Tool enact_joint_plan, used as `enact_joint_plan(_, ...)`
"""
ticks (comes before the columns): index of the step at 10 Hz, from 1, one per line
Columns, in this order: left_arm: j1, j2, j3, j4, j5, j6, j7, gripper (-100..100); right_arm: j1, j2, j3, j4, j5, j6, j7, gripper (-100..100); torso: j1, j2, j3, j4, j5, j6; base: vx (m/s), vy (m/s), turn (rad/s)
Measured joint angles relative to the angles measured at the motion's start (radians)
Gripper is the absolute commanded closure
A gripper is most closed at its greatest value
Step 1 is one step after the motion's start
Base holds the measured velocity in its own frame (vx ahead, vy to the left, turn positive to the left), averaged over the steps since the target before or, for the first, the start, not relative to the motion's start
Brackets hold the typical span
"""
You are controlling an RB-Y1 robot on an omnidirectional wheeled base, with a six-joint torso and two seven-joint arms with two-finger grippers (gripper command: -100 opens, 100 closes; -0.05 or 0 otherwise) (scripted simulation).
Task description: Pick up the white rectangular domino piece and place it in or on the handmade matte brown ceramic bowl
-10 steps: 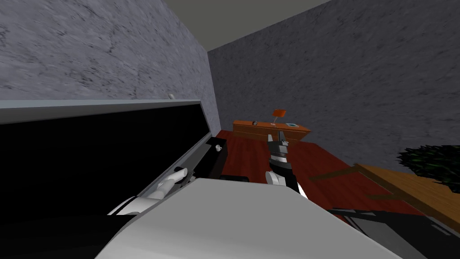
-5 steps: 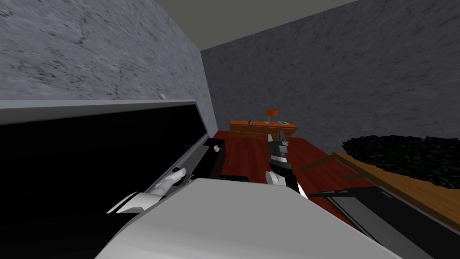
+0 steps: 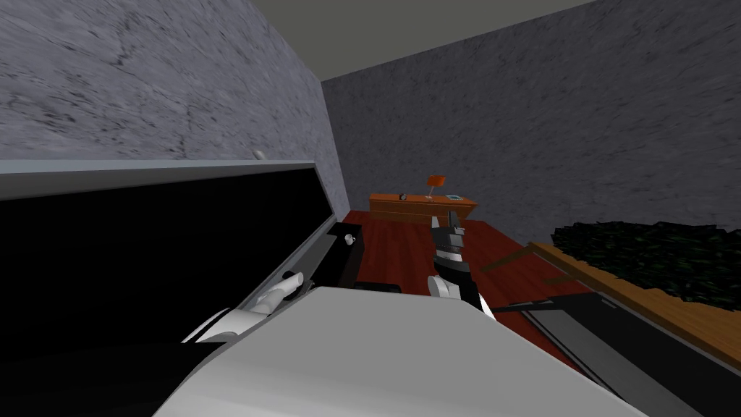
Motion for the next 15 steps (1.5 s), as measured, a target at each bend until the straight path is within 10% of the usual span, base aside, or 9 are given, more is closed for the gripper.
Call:
enact_joint_plan(1,0.000,-0.002,0.000,0.001,-0.001,-0.004,0.002,100,0.000,0.000,0.000,0.000,0.000,0.000,0.000,0,-0.001,-0.001,0.000,0.000,0.000,0.000,0.000,0.000,0.000)
enact_joint_plan(5,0.001,-0.002,-0.001,0.002,-0.002,-0.003,0.001,100,0.000,0.000,0.000,0.000,0.000,0.000,0.000,0,-0.001,-0.002,-0.001,0.000,0.000,0.000,0.000,0.000,0.000)
enact_joint_plan(6,0.001,-0.002,-0.001,0.002,-0.002,-0.003,0.001,0,0.000,0.000,0.000,0.000,0.000,0.000,0.000,0,-0.001,-0.002,-0.001,0.000,0.000,0.000,0.000,0.000,0.000)
enact_joint_plan(7,0.001,-0.002,-0.001,0.002,-0.002,-0.003,0.001,100,0.000,0.000,0.000,0.000,0.000,0.000,0.000,0,-0.001,-0.002,-0.001,0.000,0.000,0.000,0.016,-0.017,0.087)
enact_joint_plan(9,0.018,0.030,0.000,-0.039,0.025,0.031,-0.008,100,0.000,0.000,0.000,0.000,0.000,0.000,0.000,0,-0.001,-0.003,-0.001,0.000,-0.004,-0.002,0.016,-0.025,0.050)
enact_joint_plan(10,0.018,0.033,0.001,-0.039,0.027,0.035,-0.011,0,0.000,0.000,0.000,0.000,0.000,0.000,0.000,0,0.000,-0.002,-0.001,0.000,-0.003,-0.002,0.000,0.000,0.000)
enact_joint_plan(11,0.018,0.032,0.001,-0.039,0.026,0.034,-0.010,100,0.000,0.000,0.000,0.000,0.000,0.000,0.000,0,0.001,-0.002,-0.001,0.000,-0.003,-0.002,0.018,-0.094,-0.018)
enact_joint_plan(15,0.002,0.102,-0.020,-0.025,0.019,0.088,-0.022,100,0.000,0.000,0.000,0.000,0.000,0.000,0.000,0,-0.006,-0.004,-0.002,-0.001,-0.005,-0.001,0.018,-0.110,0.012)
